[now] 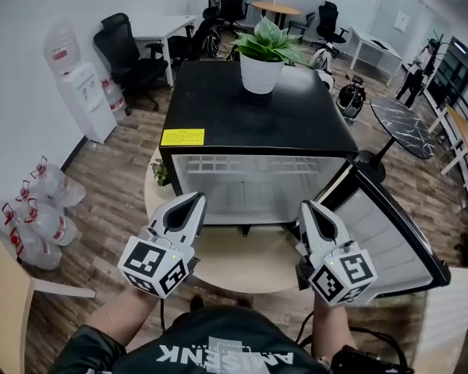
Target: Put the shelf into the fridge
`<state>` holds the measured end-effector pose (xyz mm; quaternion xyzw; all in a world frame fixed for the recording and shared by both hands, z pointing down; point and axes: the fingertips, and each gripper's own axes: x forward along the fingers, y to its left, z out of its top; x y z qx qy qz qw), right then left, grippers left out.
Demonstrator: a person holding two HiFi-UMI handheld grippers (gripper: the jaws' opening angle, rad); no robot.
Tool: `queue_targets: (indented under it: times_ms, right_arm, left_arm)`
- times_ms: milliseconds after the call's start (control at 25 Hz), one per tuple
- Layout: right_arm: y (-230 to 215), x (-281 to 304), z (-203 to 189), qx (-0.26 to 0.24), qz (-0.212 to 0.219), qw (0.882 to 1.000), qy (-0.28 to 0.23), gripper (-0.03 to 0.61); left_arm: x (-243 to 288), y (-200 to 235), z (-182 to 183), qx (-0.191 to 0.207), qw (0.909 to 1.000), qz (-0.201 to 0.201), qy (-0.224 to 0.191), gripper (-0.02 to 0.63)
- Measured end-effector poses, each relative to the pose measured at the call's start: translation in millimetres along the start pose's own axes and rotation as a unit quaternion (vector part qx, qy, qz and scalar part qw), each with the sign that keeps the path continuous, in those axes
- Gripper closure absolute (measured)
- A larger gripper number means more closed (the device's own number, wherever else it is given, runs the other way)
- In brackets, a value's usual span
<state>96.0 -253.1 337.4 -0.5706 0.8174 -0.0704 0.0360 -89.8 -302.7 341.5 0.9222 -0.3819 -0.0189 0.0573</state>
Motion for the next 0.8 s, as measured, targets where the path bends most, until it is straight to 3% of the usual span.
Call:
queue_targets:
  times_ms: [400,800]
  right_arm:
    - [1,1,-1,-0.007,0.000,1.000,0.006,0.572]
    - [1,7,1,-0.026,-0.011,1.000,0.011,0.572]
  left_arm:
    - [-9,-6,22,-0.001,0.9992,-0.038,0.013,0.612]
    - [-1,2,4,0.013,0.9995,-0.001,0.029,0.612]
